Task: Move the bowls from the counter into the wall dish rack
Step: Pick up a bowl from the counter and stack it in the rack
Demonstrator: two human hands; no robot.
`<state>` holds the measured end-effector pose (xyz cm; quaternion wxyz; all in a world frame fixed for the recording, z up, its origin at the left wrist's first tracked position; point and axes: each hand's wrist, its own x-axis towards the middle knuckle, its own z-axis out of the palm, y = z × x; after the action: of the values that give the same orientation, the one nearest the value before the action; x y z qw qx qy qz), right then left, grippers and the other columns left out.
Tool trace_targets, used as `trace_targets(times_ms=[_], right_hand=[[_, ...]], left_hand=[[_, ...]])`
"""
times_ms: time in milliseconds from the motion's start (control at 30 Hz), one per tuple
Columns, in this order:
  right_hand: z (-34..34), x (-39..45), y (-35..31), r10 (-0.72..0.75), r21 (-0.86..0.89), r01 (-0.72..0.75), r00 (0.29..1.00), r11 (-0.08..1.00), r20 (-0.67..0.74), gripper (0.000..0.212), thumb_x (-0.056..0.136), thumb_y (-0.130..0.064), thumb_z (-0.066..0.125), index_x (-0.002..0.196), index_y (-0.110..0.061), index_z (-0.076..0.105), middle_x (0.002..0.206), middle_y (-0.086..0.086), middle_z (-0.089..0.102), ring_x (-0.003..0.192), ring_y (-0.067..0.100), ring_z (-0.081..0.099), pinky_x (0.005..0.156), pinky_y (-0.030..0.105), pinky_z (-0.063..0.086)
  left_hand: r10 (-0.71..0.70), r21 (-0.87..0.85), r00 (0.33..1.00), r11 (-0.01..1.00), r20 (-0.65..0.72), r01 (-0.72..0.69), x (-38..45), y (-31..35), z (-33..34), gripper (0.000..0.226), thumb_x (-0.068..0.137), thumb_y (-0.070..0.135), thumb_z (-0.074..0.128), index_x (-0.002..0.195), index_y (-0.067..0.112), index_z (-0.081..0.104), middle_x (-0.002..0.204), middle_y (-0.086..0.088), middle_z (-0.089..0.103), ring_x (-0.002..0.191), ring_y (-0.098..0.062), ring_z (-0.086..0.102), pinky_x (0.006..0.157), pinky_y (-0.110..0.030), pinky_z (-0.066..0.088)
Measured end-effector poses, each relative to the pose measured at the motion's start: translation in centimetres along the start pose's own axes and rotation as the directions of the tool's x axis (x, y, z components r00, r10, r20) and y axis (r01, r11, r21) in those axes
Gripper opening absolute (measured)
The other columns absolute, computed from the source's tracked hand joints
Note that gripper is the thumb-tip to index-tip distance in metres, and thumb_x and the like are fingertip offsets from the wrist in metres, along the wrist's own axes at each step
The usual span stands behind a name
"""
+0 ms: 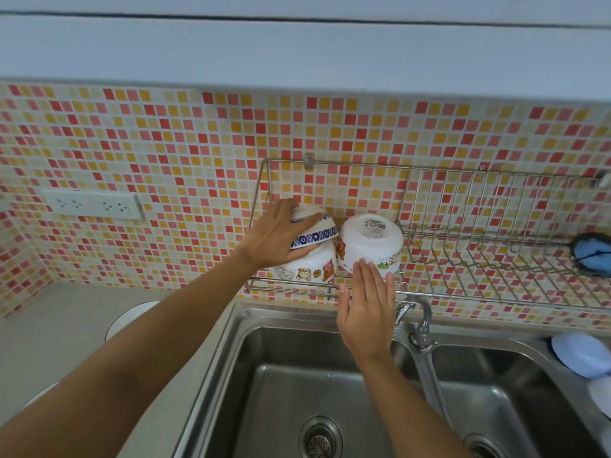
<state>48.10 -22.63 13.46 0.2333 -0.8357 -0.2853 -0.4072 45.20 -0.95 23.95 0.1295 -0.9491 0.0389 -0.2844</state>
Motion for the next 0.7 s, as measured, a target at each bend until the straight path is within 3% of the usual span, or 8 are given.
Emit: trace_targets(times_ms=[267,533,700], right_hand=[[-0.4,0.0,-0.1,0.016,-0.012,-0.015,0.999,1.000,0.044,0.047,0.099,-0.033,0.038,0.127,-0.002,0.060,0.130,0.013,0.062,0.128,0.025,0.053,0.118,0.045,0.024],[-0.5,0.1,-0.1,0.023,-0.020,-0.022,0.998,1.000,0.056,0.048,0.100,-0.033,0.035,0.126,-0.002,0.060,0.130,0.012,0.062,0.127,0.026,0.054,0.118,0.045,0.022],[-0.4,0.0,-0.1,0.026,-0.017,-0.025,0.998,1.000,0.057,0.049,0.101,-0.034,0.035,0.127,-0.002,0.061,0.131,0.012,0.062,0.128,0.025,0.053,0.118,0.046,0.024]], left_hand=[[0.024,0.022,0.997,0.999,0.069,-0.025,-0.7,0.8,-0.1,0.073,0.086,0.073,0.033,0.142,0.027,0.040,0.121,-0.024,0.050,0.108,-0.035,0.050,0.094,-0.048,0.044],[0.025,-0.109,0.986,0.994,0.166,-0.007,-1.4,1.5,-0.6,0.087,0.075,0.068,0.060,0.144,0.026,0.028,0.137,-0.018,0.039,0.124,-0.032,0.041,0.101,-0.043,0.042],[0.028,-0.091,0.983,0.996,0.183,-0.011,-1.6,1.5,-0.7,0.100,0.070,0.073,0.061,0.147,0.018,0.030,0.137,-0.017,0.040,0.123,-0.030,0.043,0.105,-0.042,0.038]])
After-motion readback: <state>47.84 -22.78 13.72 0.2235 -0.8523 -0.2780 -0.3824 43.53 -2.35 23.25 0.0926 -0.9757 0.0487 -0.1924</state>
